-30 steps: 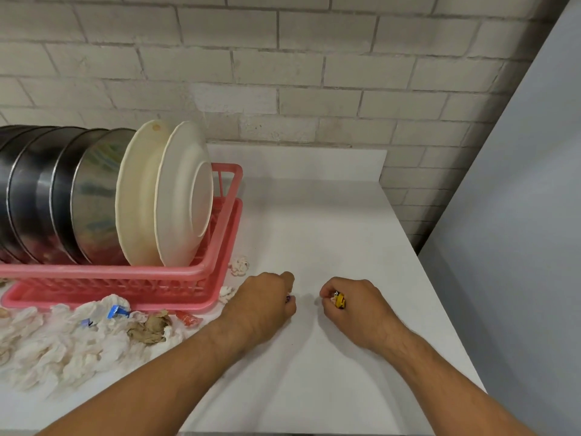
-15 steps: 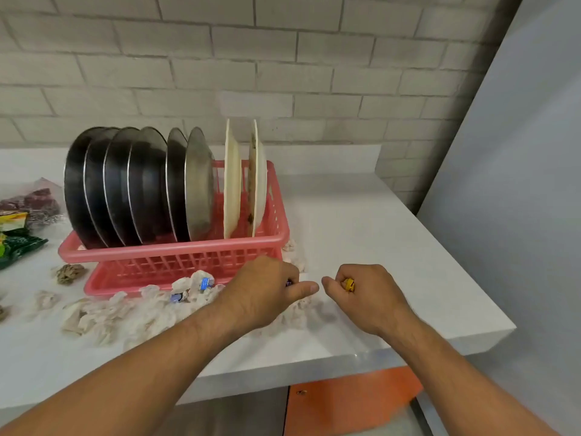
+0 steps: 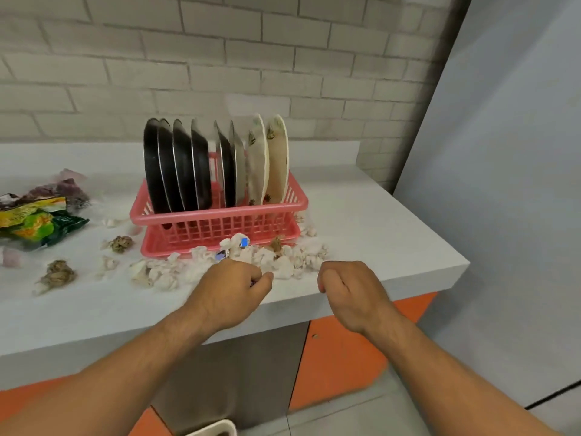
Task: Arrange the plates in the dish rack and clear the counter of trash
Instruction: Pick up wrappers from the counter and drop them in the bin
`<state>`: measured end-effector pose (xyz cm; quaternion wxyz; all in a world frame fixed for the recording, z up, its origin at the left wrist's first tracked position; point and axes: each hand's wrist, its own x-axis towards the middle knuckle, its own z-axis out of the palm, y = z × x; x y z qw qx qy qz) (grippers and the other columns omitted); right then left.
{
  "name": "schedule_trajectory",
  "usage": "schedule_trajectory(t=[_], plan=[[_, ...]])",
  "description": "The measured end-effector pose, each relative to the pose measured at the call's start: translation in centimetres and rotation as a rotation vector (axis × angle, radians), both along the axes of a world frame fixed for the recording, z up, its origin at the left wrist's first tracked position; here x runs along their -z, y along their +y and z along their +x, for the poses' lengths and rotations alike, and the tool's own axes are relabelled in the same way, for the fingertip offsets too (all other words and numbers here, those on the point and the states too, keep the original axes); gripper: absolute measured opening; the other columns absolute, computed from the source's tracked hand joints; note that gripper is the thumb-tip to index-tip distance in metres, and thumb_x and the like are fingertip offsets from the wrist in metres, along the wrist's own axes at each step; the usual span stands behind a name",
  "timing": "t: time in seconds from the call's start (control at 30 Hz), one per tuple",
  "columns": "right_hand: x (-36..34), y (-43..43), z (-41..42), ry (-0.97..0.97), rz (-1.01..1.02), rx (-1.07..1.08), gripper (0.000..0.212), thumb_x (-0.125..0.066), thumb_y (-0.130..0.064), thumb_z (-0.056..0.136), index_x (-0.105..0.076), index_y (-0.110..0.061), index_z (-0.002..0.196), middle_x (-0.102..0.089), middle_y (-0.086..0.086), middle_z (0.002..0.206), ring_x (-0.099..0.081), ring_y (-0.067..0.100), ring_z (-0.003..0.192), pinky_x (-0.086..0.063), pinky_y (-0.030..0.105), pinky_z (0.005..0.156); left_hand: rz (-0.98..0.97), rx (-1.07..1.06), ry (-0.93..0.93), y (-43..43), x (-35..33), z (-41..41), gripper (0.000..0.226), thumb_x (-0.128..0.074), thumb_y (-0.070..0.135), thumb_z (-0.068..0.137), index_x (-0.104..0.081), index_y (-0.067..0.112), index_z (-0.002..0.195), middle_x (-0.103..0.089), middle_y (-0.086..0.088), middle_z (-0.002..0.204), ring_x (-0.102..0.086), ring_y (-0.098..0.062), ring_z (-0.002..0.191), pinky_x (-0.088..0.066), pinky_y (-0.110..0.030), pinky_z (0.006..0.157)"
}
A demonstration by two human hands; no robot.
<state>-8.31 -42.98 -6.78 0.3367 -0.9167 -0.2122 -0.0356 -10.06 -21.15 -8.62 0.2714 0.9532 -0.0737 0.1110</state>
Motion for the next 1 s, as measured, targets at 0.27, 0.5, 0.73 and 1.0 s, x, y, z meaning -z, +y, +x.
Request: schedule_trajectory(t=[0.27,0.5,0.73,1.0], plan=[[6.6,1.4,-9.4,0.141,-0.027,0.034,0.025,-0.029,-0.033,0.077,-0.047,-0.016,0.071,-0.05,-0.004,0.061,-0.043,0.013,0.058,-0.034,0.033,0.053,0.245,0.073,0.092,3.0,4.2,-8.8,0.054,-0.042,0.045,0.095,-0.038,0.019,0.049,-0.044,0.003,0.047,-0.044,-0.012,0.048,-0.037,-0.031,0.051],[11.2,3.9,-14.8,0.32,-0.11,0.028,0.014,-0.032,-0.034,0.075,-0.041,-0.026,0.069,-0.053,-0.003,0.067,-0.05,0.018,0.066,-0.047,0.044,0.063,0.318,0.157,0.159,5.0,8.5,-12.7,0.049,-0.04,0.045,0.096,-0.039,0.02,0.054,-0.047,0.005,0.056,-0.047,-0.013,0.058,-0.03,-0.031,0.054],[20.6,8.6,-15.0,0.43,-0.288,-0.035,0.009,-0.051,-0.032,0.08,-0.05,-0.025,0.075,-0.058,-0.005,0.073,-0.053,0.018,0.071,-0.044,0.031,0.058,0.331,0.142,0.285,10.0,20.1,-13.1,0.044,-0.039,0.048,0.095,-0.045,0.023,0.059,-0.051,0.008,0.065,-0.051,-0.013,0.062,-0.037,-0.03,0.054],[45.6,18.0,-11.7,0.45,-0.543,-0.3,0.018,-0.05,-0.038,0.084,-0.057,-0.023,0.091,-0.066,0.001,0.092,-0.058,0.026,0.085,-0.046,0.031,0.069,0.204,0.006,0.379,16.3,40.2,-14.0,0.031,-0.045,0.046,0.093,-0.055,0.025,0.072,-0.053,0.006,0.074,-0.052,-0.018,0.072,-0.039,-0.032,0.059]])
